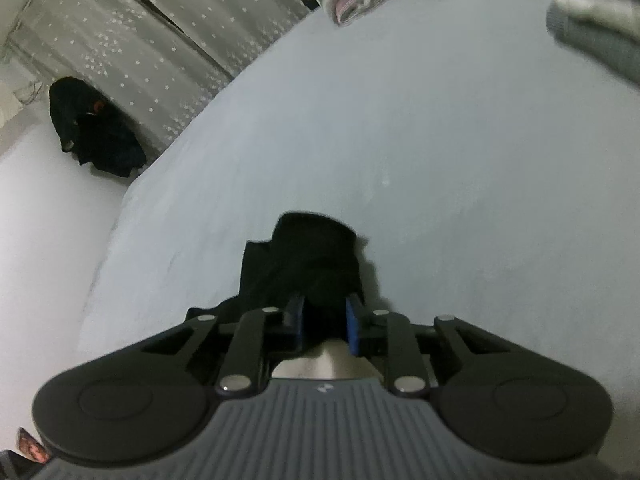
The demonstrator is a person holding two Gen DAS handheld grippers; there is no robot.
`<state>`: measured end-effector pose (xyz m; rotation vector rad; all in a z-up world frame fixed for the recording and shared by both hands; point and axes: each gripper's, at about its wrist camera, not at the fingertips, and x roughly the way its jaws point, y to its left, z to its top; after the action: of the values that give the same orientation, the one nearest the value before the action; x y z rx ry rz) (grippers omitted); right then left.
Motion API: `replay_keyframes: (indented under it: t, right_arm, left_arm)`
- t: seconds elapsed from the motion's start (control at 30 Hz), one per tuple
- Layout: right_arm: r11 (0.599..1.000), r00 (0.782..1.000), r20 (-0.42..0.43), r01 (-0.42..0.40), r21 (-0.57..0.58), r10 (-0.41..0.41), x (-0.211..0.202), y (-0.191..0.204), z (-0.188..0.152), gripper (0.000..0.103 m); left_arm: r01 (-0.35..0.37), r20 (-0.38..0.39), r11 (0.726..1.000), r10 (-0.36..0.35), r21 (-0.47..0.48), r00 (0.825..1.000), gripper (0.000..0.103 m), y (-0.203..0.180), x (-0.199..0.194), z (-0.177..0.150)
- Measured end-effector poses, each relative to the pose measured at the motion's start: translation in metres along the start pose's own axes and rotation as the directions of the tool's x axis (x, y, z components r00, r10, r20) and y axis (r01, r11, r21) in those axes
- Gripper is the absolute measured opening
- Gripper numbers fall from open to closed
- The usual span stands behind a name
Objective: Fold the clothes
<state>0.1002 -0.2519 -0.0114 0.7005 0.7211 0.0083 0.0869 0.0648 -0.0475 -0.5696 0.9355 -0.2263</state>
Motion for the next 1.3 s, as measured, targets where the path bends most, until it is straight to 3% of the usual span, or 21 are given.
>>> replay_keyframes:
  t: [0.33,0.57,0.7,0.93,1.3]
  right_arm:
    - [0.980,0.989,0.128,0.092,-0.175,-0.069,-0.018,0.038,0.006,0.019]
    - [0.946,0.963,0.248,0.171,-0.275,-0.103,-0.029,0.050,0.018,0.017]
    - [0.904,0.931,0.332,0.265,-0.335,-0.150,-0.037,0.050,0.028,0.017]
    - [0.793,0.855,0.458,0.448,-0.413,-0.244,-0.049,0.029,0.041,0.017]
    - [0.701,0.805,0.404,0.583,-0.410,-0.434,-0.053,-0.059,0.022,0.018]
  left_arm:
    - [-0.001,-0.005,1.000,0.001,0.002,1.000,0.047,0.005,0.001,0.002]
    - [0.002,-0.009,1.000,-0.002,-0.005,1.000,0.047,0.008,0.001,0.002]
    - [0.002,-0.009,1.000,-0.002,-0.007,1.000,0.047,0.007,0.001,0.002]
    - [0.003,-0.010,1.000,-0.003,-0.008,1.000,0.047,0.006,0.002,0.003]
    - [0.000,-0.012,1.000,0.000,0.001,1.000,0.047,0.007,0.003,0.003]
